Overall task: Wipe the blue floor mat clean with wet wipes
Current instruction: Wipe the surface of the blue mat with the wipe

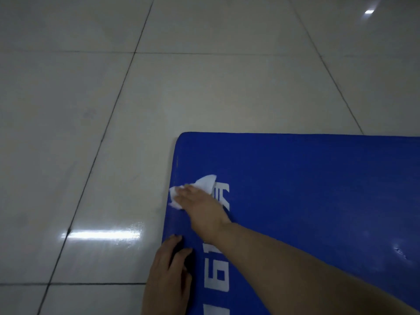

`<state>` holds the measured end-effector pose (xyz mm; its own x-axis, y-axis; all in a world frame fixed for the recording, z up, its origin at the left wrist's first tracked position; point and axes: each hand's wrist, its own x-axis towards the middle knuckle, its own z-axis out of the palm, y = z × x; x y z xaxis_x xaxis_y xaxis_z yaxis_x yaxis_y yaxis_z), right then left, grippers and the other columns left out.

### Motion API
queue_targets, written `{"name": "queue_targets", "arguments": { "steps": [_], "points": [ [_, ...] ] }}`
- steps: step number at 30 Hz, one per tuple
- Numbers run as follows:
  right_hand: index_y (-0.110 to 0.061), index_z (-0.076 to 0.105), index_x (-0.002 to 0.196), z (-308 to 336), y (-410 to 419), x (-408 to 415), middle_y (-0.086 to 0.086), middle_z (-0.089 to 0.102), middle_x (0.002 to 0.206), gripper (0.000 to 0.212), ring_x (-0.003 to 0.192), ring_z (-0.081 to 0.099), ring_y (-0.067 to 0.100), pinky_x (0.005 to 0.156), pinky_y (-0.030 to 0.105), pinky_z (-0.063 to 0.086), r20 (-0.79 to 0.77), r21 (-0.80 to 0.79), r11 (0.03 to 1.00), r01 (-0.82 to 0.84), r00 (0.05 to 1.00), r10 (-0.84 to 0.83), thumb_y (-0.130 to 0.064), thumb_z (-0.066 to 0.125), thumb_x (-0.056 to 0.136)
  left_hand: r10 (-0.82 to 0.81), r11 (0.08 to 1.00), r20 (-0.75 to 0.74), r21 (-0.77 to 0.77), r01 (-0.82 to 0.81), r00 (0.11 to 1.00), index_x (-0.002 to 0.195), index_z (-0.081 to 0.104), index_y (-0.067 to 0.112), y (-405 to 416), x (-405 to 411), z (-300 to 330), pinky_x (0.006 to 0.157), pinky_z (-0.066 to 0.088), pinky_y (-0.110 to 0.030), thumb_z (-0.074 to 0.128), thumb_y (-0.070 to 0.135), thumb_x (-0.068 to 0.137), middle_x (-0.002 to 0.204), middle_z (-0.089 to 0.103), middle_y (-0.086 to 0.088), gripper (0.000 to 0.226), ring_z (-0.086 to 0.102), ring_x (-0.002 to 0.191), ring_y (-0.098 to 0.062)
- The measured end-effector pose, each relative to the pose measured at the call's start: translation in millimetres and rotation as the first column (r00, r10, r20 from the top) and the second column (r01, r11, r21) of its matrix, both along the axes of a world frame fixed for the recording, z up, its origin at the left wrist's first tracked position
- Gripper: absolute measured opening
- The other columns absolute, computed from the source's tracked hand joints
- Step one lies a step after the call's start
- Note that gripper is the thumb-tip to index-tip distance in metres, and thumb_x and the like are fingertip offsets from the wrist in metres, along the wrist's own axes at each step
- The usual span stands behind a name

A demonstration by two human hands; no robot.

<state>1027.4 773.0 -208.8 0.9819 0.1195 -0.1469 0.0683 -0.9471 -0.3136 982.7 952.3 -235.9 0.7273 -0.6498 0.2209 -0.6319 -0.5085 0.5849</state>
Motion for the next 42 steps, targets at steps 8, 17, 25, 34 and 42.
{"name": "queue_targets", "arguments": {
  "steps": [8,17,25,34,42],
  "points": [
    [-0.009,0.018,0.151,16.1,13.4,-12.2,0.006,0.009,0.160,0.073,0.146,0.004,0.023,0.116,0.028,0.000,0.045,-0.048,0.974,-0.223,0.973,0.225,0.011,0.047,0.087,0.049,0.997,0.001,-0.056,-0.049,0.999,0.109,0.053,0.020,5.4,-5.6,1.8,0.097,0.043,-0.037,0.040,0.021,0.078,0.129,0.046,-0.006,0.033,0.046,0.118,-0.020],
    [-0.002,0.026,0.147,4.3,20.8,-17.3,0.013,0.021,0.156,0.067,0.143,0.019,0.027,0.117,0.031,0.010,0.056,-0.019,0.976,-0.217,0.974,0.218,0.010,0.052,0.086,0.052,0.999,0.009,0.016,-0.052,0.999,0.106,0.060,0.010,5.1,-3.7,1.9,0.092,0.045,-0.039,0.043,0.016,0.078,0.123,0.054,-0.015,0.033,0.048,0.112,-0.021],
    [-0.003,0.033,0.144,13.3,-50.6,-75.5,0.010,0.027,0.155,0.074,0.143,0.027,0.022,0.117,0.026,0.020,0.061,-0.414,0.910,0.020,0.998,0.005,-0.005,0.067,0.079,0.067,0.998,-0.022,0.022,-0.067,0.997,0.103,0.064,0.011,6.5,-4.5,-1.8,0.092,0.045,-0.038,0.054,0.007,0.073,0.128,0.050,-0.006,0.031,0.047,0.117,-0.019],
    [0.002,-0.005,0.147,4.4,26.1,-73.6,0.018,0.010,0.155,0.073,0.143,0.012,0.033,0.117,0.045,0.017,0.052,-0.347,0.934,0.088,0.996,-0.075,-0.014,0.044,0.094,0.074,0.997,0.007,-0.019,-0.074,0.997,0.105,0.060,0.012,3.6,-4.6,4.3,0.092,0.046,-0.039,0.049,0.009,0.078,0.126,0.050,-0.008,0.029,0.048,0.114,-0.022],
    [-0.046,0.063,0.116,9.6,-24.6,-85.6,-0.025,0.056,0.128,0.051,0.125,0.041,-0.005,0.105,0.011,0.023,-0.059,-0.387,0.922,0.022,0.997,-0.049,-0.030,0.052,0.069,0.112,0.994,-0.027,0.006,-0.112,0.993,0.094,0.065,0.006,5.1,-6.5,0.9,0.094,0.044,-0.029,0.062,-0.011,0.071,0.120,0.055,-0.011,0.028,0.048,0.112,-0.020]
  ]
}}
